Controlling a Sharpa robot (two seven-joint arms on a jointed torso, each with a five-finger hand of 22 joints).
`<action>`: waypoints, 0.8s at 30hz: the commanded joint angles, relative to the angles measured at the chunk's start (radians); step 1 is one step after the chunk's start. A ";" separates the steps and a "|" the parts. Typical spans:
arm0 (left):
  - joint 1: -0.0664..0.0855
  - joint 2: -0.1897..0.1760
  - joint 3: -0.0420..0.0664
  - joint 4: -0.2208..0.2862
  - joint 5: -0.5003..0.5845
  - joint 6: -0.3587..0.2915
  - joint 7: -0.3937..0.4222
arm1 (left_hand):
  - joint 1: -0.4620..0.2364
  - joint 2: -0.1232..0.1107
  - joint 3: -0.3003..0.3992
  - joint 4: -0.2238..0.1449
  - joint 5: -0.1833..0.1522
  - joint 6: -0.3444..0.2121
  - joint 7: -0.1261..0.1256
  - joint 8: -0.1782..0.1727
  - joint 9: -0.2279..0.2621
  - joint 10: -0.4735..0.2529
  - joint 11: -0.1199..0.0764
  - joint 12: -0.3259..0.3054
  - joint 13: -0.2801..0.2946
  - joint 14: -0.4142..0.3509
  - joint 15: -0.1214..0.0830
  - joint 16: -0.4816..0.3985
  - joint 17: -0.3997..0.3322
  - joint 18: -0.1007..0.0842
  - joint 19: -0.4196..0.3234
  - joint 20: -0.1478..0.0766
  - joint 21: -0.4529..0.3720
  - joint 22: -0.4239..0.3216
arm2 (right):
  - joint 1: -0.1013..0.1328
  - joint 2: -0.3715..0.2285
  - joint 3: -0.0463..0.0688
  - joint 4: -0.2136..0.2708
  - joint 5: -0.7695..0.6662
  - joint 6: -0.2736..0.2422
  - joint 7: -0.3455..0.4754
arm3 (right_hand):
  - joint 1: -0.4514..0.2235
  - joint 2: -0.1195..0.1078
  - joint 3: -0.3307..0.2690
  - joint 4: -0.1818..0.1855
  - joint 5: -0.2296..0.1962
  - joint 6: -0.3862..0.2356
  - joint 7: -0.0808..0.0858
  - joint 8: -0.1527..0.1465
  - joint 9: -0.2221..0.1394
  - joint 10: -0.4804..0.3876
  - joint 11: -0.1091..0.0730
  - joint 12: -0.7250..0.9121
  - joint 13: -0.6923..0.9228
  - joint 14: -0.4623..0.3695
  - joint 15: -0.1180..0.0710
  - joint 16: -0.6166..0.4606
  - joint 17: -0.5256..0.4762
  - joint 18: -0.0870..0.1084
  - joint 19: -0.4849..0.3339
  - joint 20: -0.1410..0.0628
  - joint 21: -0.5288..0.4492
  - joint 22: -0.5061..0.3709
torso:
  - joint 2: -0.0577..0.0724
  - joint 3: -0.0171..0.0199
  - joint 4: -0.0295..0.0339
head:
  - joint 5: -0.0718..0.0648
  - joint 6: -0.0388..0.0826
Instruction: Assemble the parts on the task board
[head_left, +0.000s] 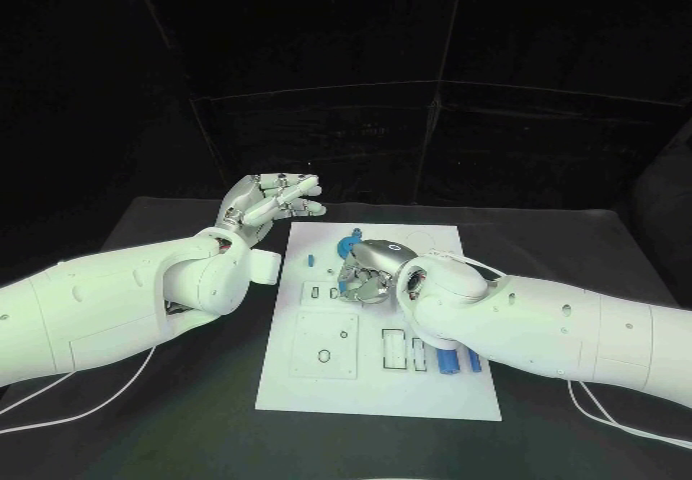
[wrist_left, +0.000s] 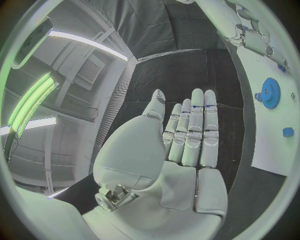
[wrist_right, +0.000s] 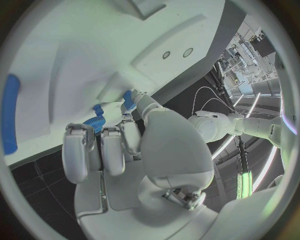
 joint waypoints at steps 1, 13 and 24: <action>0.002 0.001 0.001 0.000 -0.005 0.012 0.002 | 0.002 0.006 -0.003 -0.001 0.003 0.002 0.002 -0.003 -0.001 0.003 0.002 -0.007 -0.001 0.003 0.003 -0.005 0.002 0.007 0.003 0.001 0.001 -0.001 | -0.003 0.000 -0.004 0.000 -0.011 0.047 -0.023 | -0.004 -0.007 0.003 -0.004 -0.003 -0.007 -0.003 -0.008 -0.004 -0.006 0.003 -0.006 -0.002 0.070 0.008 -0.004 0.095 -0.003 -0.006 0.004 -0.004 0.112 | 0.000 -0.0001 0.0007 | -0.001 -0.001; 0.002 0.000 0.001 0.001 -0.005 0.011 0.000 | 0.005 0.006 -0.004 -0.004 0.003 0.002 0.002 -0.005 -0.001 0.003 0.003 -0.008 -0.001 0.003 0.004 -0.006 0.002 0.007 0.003 0.001 0.000 -0.001 | -0.003 0.003 -0.004 0.002 -0.013 0.053 -0.022 | -0.013 -0.031 0.007 -0.010 -0.018 -0.036 0.011 -0.028 -0.010 -0.017 0.014 -0.020 -0.011 0.068 0.017 -0.008 0.090 -0.001 -0.012 0.012 -0.009 0.104 | 0.000 -0.0004 0.0008 | -0.003 0.001; 0.002 0.000 0.001 0.000 -0.005 0.011 -0.001 | 0.005 0.006 -0.004 -0.004 0.003 0.002 0.002 -0.005 -0.001 0.003 0.003 -0.008 -0.001 0.003 0.004 -0.006 0.002 0.007 0.003 0.001 0.000 -0.001 | -0.003 0.004 -0.004 0.003 -0.016 0.045 -0.026 | -0.029 -0.051 0.000 -0.007 -0.031 -0.048 0.016 -0.035 -0.010 -0.020 0.019 -0.023 -0.013 0.068 0.023 -0.009 0.089 0.000 -0.013 0.018 -0.010 0.103 | 0.000 -0.0004 0.0006 | -0.002 0.001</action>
